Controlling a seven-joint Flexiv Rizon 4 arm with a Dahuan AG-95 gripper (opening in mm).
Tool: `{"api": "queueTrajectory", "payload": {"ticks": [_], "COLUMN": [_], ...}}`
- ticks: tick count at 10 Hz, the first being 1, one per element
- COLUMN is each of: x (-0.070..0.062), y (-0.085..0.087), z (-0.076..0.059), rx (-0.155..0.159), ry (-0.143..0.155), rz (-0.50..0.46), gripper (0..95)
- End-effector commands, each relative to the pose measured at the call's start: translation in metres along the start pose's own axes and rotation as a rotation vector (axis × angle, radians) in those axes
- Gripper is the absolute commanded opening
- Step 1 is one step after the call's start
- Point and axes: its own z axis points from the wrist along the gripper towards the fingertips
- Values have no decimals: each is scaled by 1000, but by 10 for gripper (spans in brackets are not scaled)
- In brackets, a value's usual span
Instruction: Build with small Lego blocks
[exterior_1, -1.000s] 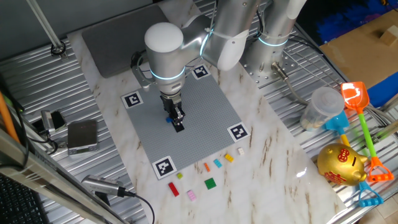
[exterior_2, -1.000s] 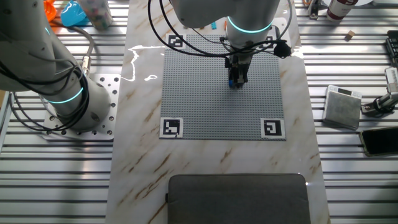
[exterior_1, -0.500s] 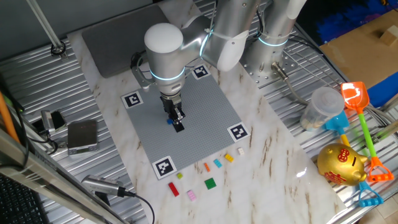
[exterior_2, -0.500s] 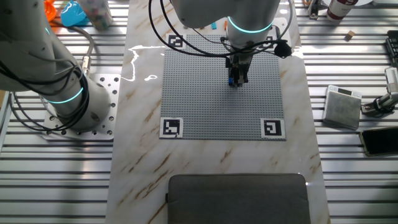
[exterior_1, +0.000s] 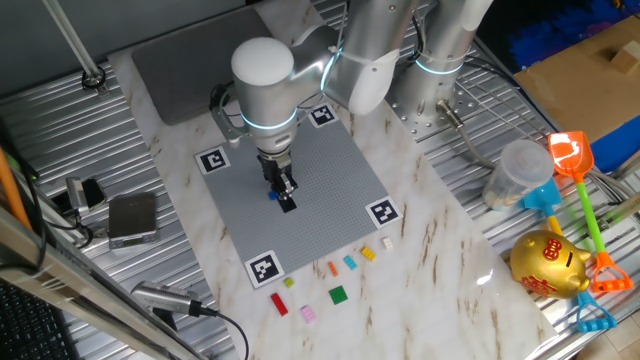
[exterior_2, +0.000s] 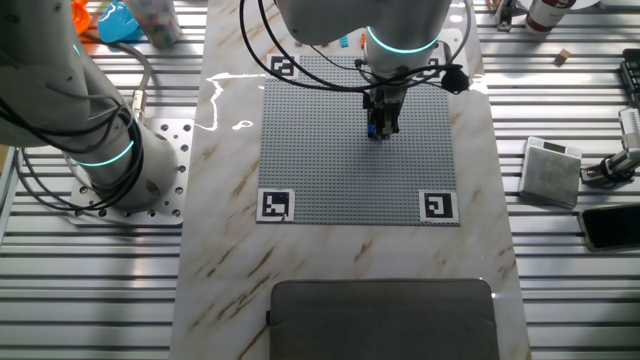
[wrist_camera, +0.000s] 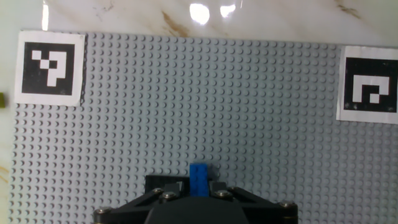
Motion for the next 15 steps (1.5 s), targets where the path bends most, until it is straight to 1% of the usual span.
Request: {"api": "queueTrajectory", "payload": {"ticks": [1, 9, 11, 12, 13, 15], "x": [-1, 0, 2, 4, 5, 8], "y": [2, 3, -1, -4, -5, -10], "z": [-1, -2, -5, -7, -8, -17], "rx": [1, -1, -2, -2, -3, -8], "ry": [0, 2, 3, 4, 4, 9], "rz": [11, 1, -13, -22, -24, -35], "gripper": [190, 190, 190, 380, 380, 380]}}
